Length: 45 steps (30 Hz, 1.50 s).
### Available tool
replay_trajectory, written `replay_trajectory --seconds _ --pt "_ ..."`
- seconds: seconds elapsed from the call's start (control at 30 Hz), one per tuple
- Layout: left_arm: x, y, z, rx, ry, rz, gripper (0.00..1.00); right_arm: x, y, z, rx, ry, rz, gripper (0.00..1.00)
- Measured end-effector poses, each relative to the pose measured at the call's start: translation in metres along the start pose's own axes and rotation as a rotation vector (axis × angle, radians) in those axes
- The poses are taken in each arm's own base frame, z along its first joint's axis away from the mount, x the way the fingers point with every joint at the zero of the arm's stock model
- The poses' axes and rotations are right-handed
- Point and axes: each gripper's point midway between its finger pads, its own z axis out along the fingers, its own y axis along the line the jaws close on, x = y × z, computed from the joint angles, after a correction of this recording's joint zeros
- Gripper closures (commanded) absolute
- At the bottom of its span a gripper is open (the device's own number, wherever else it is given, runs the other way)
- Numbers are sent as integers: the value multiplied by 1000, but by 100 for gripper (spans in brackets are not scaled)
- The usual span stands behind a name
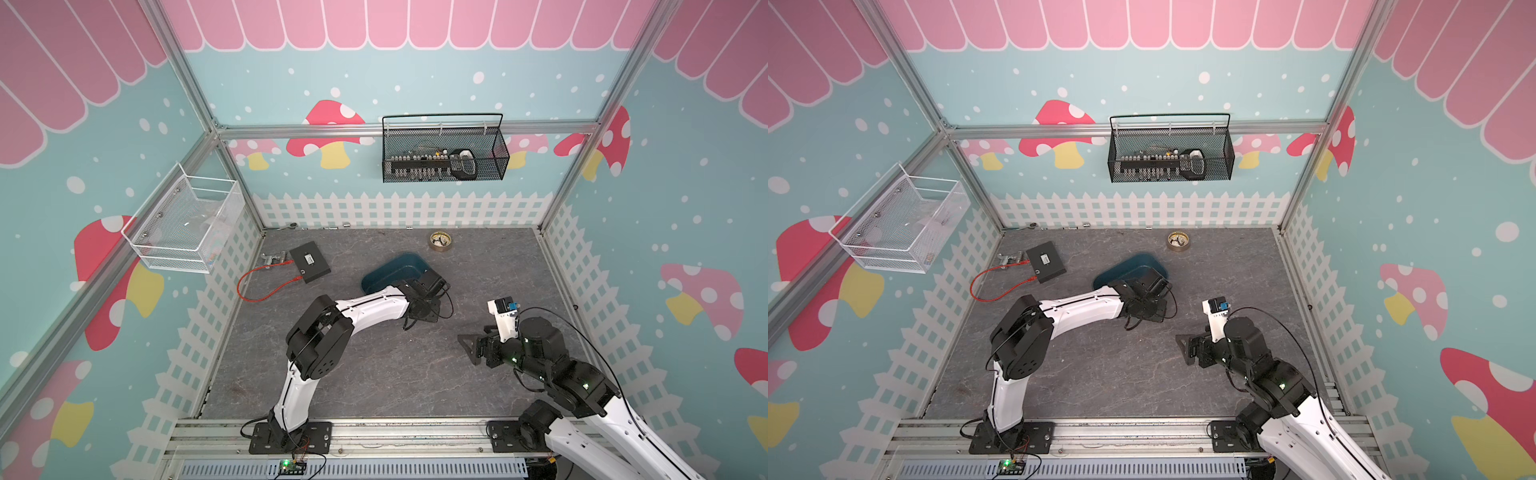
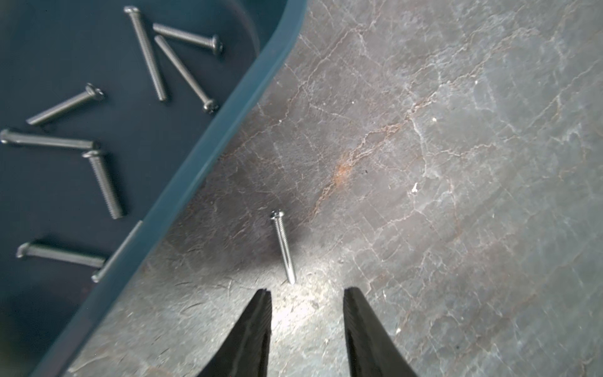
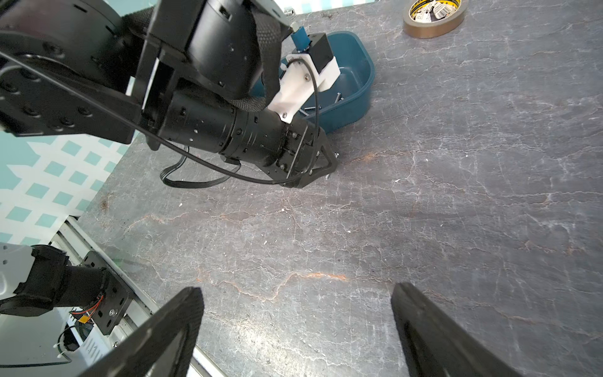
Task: Put the screws on the desktop into the storage box
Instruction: Pick up the screw from the center of the board.
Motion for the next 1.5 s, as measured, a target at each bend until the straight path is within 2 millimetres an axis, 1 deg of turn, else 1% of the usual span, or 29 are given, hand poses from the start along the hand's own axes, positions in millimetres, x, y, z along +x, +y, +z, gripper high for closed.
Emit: replay_trajectory --seconds 0.2,0.47,0.77,1.0,1.1,1.23,1.4,1.5 --pt "-4 4 4 -36 -20 0 65 0 0 0 0 0 0 4" --pt "1 6 13 -88 -33 20 66 0 0 0 0 0 0 4" --pt "-7 5 14 -92 -74 18 69 0 0 0 0 0 0 4" --pt "-3 9 23 -104 -73 19 69 0 0 0 -1 1 0 4" --pt "-2 10 24 -109 -72 20 69 0 0 1 0 3 0 4" --pt "-3 9 26 -106 -76 19 69 0 0 1 1 4 0 4" --pt "3 9 35 -113 -62 27 70 1 0 1 1 4 0 4" --pt "2 7 37 -110 -72 27 70 1 0 1 1 5 0 4"
